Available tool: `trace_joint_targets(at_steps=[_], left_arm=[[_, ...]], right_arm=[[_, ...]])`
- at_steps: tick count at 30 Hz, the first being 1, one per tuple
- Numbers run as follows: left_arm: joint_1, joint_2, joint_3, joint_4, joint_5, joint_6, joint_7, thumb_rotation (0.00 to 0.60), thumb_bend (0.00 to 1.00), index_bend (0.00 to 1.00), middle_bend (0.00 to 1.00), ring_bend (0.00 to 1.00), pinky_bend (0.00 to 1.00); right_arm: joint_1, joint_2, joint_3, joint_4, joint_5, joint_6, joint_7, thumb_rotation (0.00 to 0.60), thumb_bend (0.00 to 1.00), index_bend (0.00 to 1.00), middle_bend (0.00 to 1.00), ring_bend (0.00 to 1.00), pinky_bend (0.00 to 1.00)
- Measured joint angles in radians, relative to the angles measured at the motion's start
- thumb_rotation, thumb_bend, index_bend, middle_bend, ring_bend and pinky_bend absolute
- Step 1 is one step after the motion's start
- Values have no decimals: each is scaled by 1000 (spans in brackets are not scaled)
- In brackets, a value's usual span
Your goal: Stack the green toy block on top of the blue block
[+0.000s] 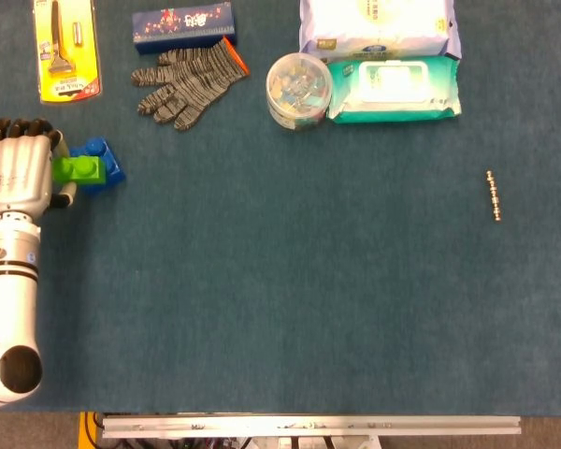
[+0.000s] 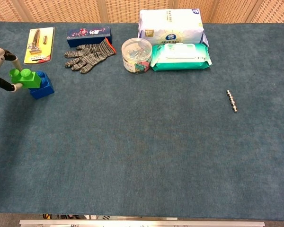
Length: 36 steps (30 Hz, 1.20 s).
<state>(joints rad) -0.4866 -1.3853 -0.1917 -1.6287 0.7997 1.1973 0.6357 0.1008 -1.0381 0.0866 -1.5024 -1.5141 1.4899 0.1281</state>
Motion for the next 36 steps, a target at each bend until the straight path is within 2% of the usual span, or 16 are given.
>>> trace_joint_targets(at_steps=[5,9,20,28,36], left_arm=[[-11,-15,-1,14,-8,11,4,600,287,525,249,180,109],[-5,-1,7,-16,1,17,-7,600,287,527,248,180,109],[41,5,88,-64,58,85,11,600,287,527,243,180,109],[42,-28,93,1,26,56,8,600,287,527,240,180,109],[26,-50,63,58,-9,13,-20,600,287,526,237,180,109]], right_arm=[[-6,-1,-1,10,4,3,11,600,212,503,515,425,470],[-9,1,0,14,7,8,16,600,213,503,515,424,470],[-8,1,0,14,4,8,18,600,213,503,515,424,470],[-13,4,0,12,2,15,20,600,213,503,515,425,470],[-16,4,-1,14,2,17,21,600,212,503,515,425,470]])
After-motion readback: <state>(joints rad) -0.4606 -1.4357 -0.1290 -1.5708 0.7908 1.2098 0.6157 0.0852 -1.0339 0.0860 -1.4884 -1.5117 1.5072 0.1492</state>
